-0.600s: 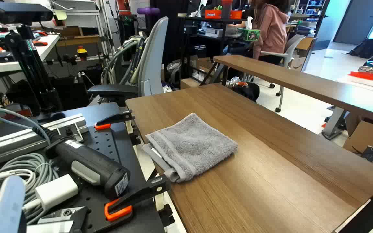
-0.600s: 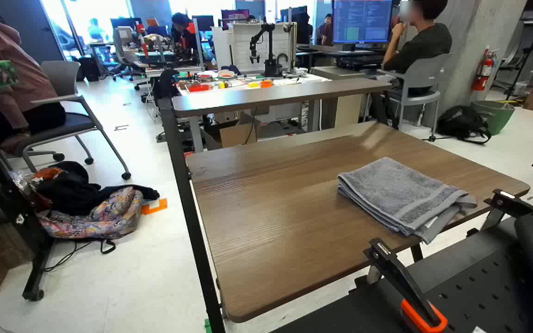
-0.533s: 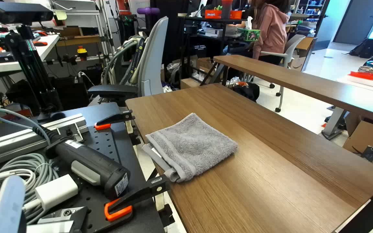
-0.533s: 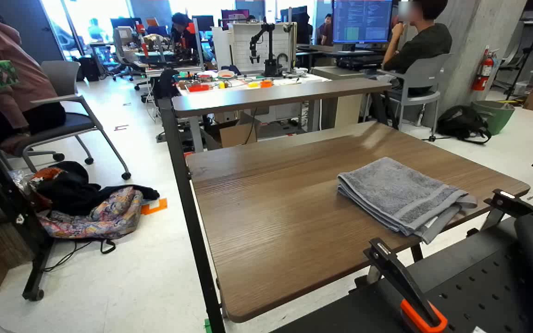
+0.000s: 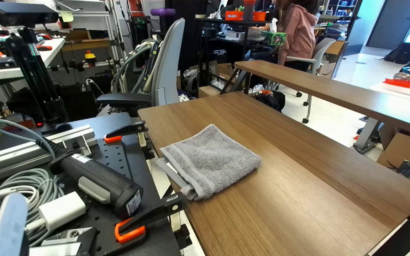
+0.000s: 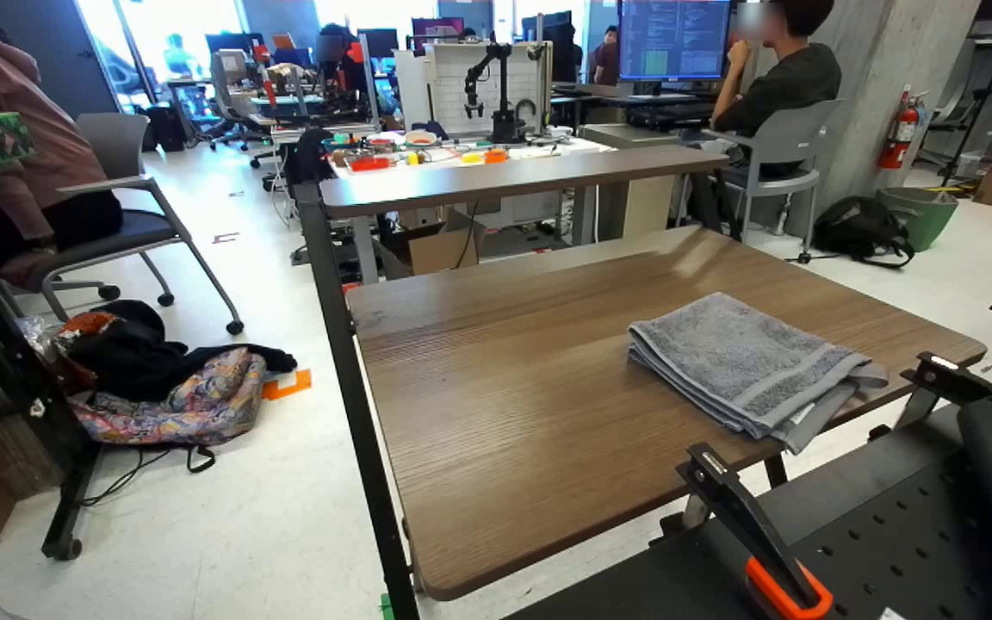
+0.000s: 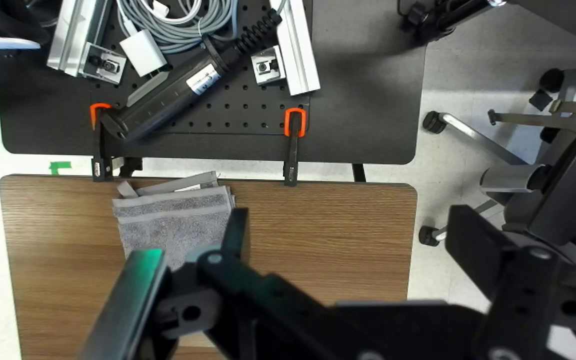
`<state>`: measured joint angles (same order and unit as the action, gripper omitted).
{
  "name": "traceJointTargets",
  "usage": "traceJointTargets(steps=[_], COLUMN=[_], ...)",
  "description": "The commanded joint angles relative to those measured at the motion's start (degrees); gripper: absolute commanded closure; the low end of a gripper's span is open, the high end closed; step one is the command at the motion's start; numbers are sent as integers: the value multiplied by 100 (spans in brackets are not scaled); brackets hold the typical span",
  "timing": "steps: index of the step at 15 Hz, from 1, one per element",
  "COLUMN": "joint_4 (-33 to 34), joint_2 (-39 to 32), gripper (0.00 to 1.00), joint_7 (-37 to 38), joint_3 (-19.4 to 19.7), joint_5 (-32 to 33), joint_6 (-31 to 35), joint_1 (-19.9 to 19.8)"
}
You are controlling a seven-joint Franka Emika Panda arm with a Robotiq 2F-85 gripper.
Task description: Slide the towel on the table
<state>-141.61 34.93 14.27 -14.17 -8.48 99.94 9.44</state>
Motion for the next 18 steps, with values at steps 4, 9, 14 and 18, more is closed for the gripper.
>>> traceJointTargets(steps=[4, 9, 14, 18], joint_4=[-111, -181, -3, 166], joint_2=[-443, -1608, -3086, -3875], gripper=[0, 0, 0, 0], joint_7=[153, 387, 922, 1153], joint_3=[-95, -71, 175, 596], joint_5=[290, 930, 1695, 1880], joint_6=[702, 2123, 3432, 4158], joint_1=[-168, -390, -735, -761])
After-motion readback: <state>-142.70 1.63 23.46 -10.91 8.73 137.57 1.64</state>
